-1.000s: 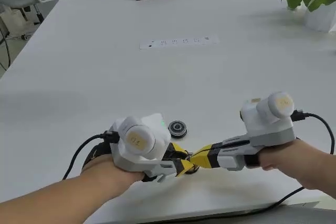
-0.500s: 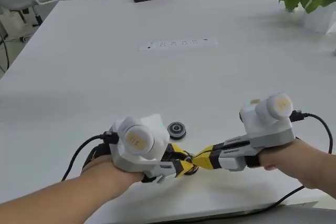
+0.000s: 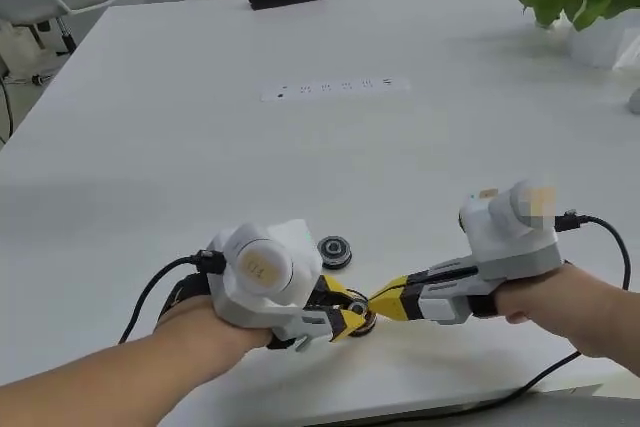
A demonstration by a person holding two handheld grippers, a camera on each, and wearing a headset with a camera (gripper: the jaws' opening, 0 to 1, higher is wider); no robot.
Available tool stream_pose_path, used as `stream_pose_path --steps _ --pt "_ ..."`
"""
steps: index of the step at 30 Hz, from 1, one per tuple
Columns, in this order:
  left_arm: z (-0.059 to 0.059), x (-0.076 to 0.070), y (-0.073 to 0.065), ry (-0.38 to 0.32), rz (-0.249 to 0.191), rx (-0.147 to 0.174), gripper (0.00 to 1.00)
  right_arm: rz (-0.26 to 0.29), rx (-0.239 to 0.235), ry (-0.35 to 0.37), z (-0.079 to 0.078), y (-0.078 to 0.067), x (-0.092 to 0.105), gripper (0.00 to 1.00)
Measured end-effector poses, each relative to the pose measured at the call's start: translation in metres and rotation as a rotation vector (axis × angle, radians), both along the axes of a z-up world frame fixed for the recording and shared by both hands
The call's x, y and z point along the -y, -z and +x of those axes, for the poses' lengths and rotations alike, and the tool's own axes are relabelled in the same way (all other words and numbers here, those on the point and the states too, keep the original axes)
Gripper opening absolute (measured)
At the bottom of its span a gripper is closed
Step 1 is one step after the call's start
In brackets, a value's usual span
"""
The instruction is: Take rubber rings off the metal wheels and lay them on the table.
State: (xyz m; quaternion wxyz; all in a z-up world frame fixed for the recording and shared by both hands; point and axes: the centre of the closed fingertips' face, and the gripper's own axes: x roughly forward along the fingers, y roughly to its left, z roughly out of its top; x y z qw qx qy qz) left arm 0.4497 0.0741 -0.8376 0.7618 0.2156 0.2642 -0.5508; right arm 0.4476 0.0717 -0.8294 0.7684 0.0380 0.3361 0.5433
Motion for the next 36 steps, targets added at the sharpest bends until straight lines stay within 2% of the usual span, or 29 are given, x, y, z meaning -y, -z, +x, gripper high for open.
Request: stream_pose_path --steps 6,18,36 --pt "-0.002 -0.001 -0.005 0.001 -0.011 -0.014 0.12 0.005 0.000 -0.005 -0.001 -0.002 -0.001 0.00" --pt "-0.009 -0.004 -0.027 0.009 -0.053 0.007 0.20 0.032 0.006 0.008 0.001 -0.013 -0.002 0.00" --pt "-0.021 -0.014 -0.052 0.001 -0.105 0.016 0.34 0.073 0.017 0.019 0.000 -0.029 -0.006 0.00"
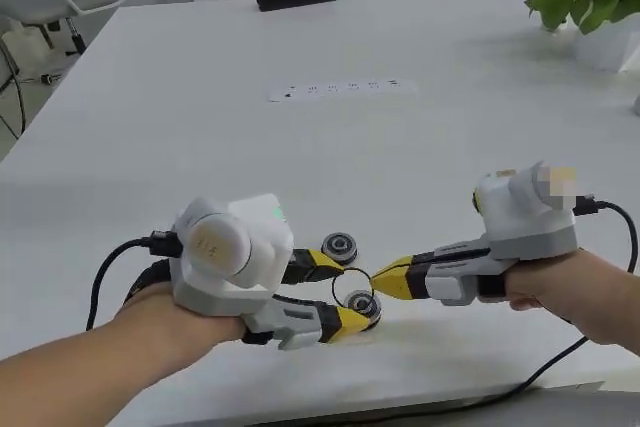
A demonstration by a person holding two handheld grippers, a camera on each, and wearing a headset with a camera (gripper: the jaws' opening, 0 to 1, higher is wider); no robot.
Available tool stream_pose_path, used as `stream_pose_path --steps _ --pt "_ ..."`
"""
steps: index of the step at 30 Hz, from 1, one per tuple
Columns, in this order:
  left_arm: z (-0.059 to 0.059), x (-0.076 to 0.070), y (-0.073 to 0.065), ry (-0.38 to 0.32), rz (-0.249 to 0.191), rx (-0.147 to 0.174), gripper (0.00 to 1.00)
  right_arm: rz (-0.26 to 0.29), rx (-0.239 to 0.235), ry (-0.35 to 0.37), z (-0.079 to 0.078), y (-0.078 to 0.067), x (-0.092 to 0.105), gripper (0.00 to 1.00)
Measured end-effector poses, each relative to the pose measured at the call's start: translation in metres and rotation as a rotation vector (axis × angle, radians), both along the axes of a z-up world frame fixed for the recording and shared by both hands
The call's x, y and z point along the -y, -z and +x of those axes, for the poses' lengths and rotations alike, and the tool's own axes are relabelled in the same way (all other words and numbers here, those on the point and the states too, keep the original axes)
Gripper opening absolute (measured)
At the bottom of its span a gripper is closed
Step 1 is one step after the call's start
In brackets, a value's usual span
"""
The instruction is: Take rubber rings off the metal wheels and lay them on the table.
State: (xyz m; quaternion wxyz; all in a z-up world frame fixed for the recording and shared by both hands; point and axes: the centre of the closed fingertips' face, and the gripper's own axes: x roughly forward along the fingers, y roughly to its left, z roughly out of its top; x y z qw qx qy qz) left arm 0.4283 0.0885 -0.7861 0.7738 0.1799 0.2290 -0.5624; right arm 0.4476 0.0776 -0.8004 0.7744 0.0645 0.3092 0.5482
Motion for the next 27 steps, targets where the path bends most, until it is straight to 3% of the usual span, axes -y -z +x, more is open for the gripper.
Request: stream_pose_path --steps 12,27 --pt "-0.002 -0.013 -0.012 -0.021 -0.028 0.009 0.44 0.002 0.001 -0.009 -0.002 -0.007 -0.005 0.00" --pt "0.005 -0.040 -0.018 -0.089 -0.035 0.010 0.60 0.002 0.005 -0.025 0.004 -0.012 -0.018 0.00"
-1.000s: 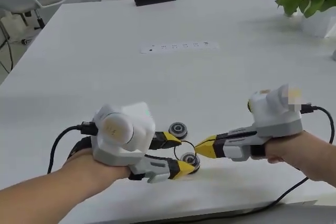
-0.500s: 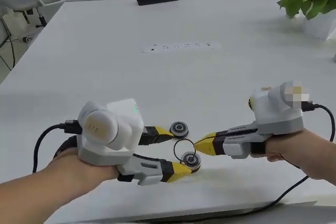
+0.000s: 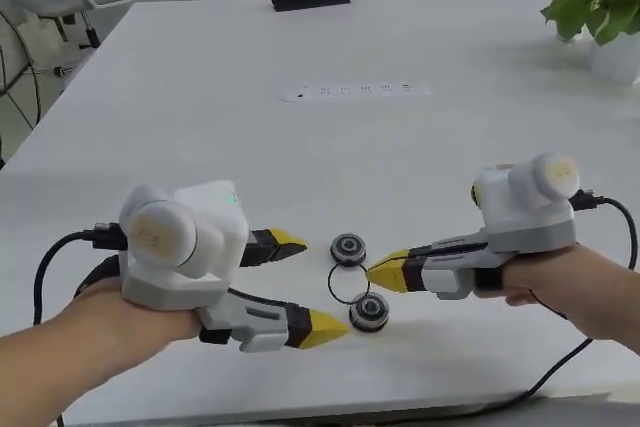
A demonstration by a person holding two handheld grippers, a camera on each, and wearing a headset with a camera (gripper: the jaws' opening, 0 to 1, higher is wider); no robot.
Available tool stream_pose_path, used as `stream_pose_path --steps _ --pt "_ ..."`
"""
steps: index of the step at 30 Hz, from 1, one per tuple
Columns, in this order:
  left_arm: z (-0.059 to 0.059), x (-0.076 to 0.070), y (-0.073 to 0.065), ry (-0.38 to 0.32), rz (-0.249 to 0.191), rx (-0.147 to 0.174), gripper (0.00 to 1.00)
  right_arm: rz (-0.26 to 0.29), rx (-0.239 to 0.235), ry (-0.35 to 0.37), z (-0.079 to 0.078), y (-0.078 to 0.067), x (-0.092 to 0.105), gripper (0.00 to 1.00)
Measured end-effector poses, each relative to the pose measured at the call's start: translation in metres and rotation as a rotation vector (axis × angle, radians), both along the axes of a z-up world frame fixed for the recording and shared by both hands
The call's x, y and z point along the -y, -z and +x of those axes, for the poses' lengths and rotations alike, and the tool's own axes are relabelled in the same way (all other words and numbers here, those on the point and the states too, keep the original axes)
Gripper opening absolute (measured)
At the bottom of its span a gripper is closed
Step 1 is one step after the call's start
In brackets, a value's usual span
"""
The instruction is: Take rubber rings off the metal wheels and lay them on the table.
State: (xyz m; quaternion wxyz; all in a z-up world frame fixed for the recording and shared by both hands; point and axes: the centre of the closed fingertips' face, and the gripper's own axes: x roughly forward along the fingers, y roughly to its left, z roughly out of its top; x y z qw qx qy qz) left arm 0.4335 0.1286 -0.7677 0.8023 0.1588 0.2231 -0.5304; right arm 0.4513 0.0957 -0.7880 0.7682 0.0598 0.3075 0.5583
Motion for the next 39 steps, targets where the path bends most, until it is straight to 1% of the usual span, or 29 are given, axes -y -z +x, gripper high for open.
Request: stream_pose_path --steps 6,18,21,29,39 --pt "0.002 -0.007 -0.002 -0.017 -0.001 0.006 0.62 -0.005 0.002 -0.012 0.002 0.000 -0.004 0.00" --pt "0.002 -0.021 -0.002 -0.043 0.004 0.005 0.67 -0.024 -0.008 -0.002 0.011 0.008 -0.009 0.00" --pt "0.002 -0.024 -0.002 -0.050 0.004 0.005 0.68 -0.031 -0.010 -0.002 0.014 0.011 -0.011 0.00" --pt "0.002 -0.029 -0.002 -0.064 0.006 0.005 0.68 -0.054 -0.009 -0.011 0.014 0.018 -0.020 0.00" --pt "0.002 -0.036 -0.001 -0.080 0.005 0.001 0.69 -0.084 -0.019 -0.016 0.016 0.028 -0.025 0.00"
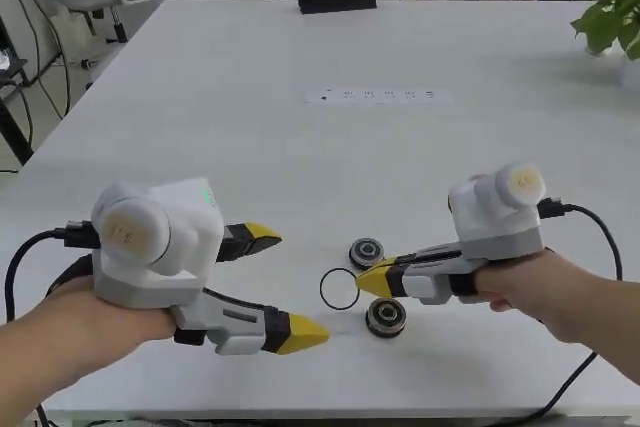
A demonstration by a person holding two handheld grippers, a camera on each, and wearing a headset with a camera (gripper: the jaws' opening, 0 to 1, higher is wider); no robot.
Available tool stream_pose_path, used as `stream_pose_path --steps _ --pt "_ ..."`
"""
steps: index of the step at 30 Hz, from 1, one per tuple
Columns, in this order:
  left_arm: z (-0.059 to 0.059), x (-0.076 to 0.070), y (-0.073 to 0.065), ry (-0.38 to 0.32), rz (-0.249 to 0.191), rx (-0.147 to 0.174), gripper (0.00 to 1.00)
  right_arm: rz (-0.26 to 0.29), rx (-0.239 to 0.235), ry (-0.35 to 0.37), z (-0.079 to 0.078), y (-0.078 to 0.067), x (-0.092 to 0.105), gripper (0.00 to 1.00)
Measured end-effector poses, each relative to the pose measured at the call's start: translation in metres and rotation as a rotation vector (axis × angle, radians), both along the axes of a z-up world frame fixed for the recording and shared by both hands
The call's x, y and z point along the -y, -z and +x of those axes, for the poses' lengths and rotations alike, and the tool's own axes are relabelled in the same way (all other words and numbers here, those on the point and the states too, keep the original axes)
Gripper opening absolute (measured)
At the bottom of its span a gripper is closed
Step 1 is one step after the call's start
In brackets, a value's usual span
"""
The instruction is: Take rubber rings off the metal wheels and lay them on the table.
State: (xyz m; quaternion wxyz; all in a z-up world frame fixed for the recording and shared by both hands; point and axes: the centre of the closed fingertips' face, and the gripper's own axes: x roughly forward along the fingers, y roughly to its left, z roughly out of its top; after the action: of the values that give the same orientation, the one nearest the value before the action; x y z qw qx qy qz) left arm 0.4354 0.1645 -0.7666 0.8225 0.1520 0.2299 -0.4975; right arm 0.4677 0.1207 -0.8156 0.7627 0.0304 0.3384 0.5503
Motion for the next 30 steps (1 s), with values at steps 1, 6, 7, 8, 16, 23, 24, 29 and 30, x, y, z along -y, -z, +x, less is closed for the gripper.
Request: stream_pose_path --steps 1,6,7,8,16,23,24,29,30 --pt "0.000 0.000 0.000 0.000 0.000 -0.001 0.69 -0.004 -0.001 0.000 0.000 0.001 -0.001 0.00" --pt "-0.001 0.000 0.001 -0.002 0.000 -0.005 0.69 -0.020 -0.001 -0.006 0.000 0.005 -0.006 0.00" --pt "-0.001 0.000 0.001 -0.001 -0.001 -0.005 0.69 -0.022 0.000 -0.007 0.000 0.006 -0.007 0.00" --pt "-0.001 0.000 0.001 -0.001 0.000 -0.004 0.69 -0.024 0.001 -0.008 -0.001 0.006 -0.009 0.00" --pt "-0.002 -0.001 0.004 -0.004 0.001 -0.012 0.68 -0.062 0.006 -0.026 -0.005 0.016 -0.013 0.00" --pt "-0.002 -0.001 0.006 -0.006 0.000 -0.018 0.68 -0.089 0.015 -0.038 -0.006 0.021 -0.012 0.00" --pt "-0.003 -0.001 0.006 -0.006 0.001 -0.017 0.68 -0.096 0.020 -0.035 -0.005 0.022 -0.012 0.00" --pt "-0.003 0.000 0.007 -0.004 0.003 -0.021 0.68 -0.111 0.032 -0.025 -0.003 0.025 -0.010 0.00" --pt "-0.003 0.000 0.007 -0.004 0.003 -0.021 0.68 -0.114 0.030 -0.022 -0.002 0.026 -0.009 0.00"
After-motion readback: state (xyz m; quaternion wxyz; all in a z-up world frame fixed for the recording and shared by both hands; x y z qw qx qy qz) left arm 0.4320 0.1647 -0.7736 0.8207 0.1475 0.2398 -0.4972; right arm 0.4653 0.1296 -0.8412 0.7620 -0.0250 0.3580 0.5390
